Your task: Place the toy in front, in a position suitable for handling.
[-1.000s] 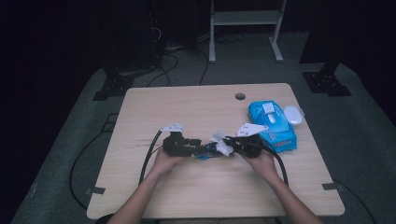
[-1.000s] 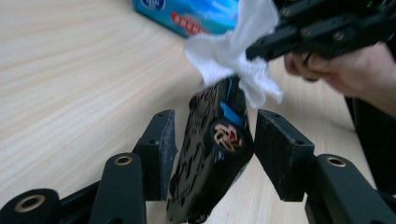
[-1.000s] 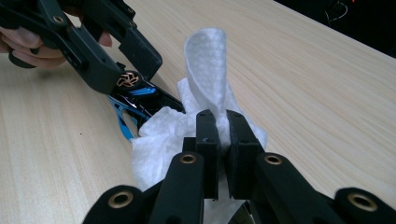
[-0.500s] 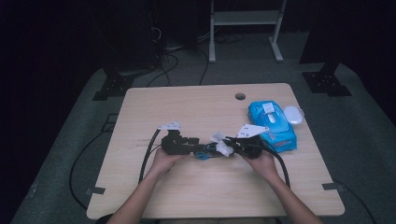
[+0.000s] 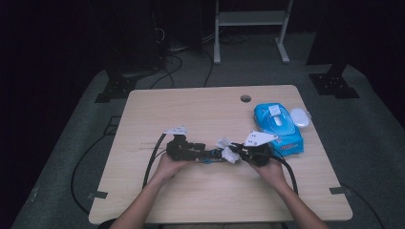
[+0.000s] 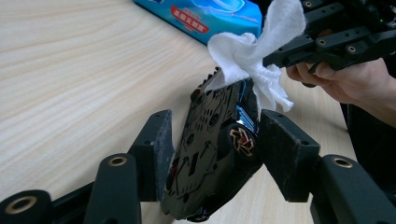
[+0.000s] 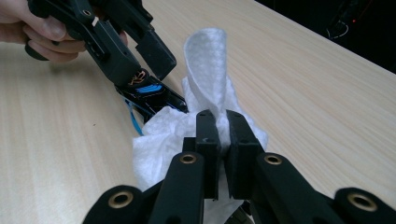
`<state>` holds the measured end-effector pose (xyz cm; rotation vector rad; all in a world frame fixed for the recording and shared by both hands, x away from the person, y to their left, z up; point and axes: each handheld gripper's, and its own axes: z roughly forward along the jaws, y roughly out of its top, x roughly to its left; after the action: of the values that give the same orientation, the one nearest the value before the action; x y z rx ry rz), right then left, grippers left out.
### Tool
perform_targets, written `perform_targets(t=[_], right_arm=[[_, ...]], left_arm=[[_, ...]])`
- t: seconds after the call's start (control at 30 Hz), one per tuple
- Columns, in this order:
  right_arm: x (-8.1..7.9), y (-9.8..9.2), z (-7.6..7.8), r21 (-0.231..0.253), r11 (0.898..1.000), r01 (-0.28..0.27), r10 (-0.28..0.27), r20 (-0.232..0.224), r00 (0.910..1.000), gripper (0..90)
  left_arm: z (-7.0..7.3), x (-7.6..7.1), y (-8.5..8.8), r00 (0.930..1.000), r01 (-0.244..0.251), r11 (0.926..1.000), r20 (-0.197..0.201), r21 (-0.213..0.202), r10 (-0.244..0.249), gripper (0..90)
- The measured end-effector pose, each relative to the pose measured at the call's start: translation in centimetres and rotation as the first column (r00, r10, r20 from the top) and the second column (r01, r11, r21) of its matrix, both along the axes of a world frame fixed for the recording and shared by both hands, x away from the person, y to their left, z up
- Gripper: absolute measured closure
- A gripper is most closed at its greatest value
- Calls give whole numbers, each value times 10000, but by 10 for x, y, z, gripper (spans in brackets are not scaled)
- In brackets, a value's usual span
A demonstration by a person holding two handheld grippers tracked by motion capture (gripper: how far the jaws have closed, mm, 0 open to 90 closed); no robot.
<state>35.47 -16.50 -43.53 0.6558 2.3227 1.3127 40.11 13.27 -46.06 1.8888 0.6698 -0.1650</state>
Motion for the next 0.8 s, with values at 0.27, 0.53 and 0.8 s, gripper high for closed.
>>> perform_targets(t=[0.27,0.53,0.8], right_arm=[[-12,-2,1,-67,9999,-98,98,-107,9999,844],[-20,1,-20,-1228,9921,-244,160,-694,9975,842],[-7,0,1,-174,9998,18,-27,-509,9987,839]], left_arm=[[0,-7,-4,9987,408,9985,299,375,-419,421],[-2,-14,-12,9913,318,9861,1207,1630,-519,424],[-5,-17,-18,9818,244,9727,1777,2307,-668,380]])
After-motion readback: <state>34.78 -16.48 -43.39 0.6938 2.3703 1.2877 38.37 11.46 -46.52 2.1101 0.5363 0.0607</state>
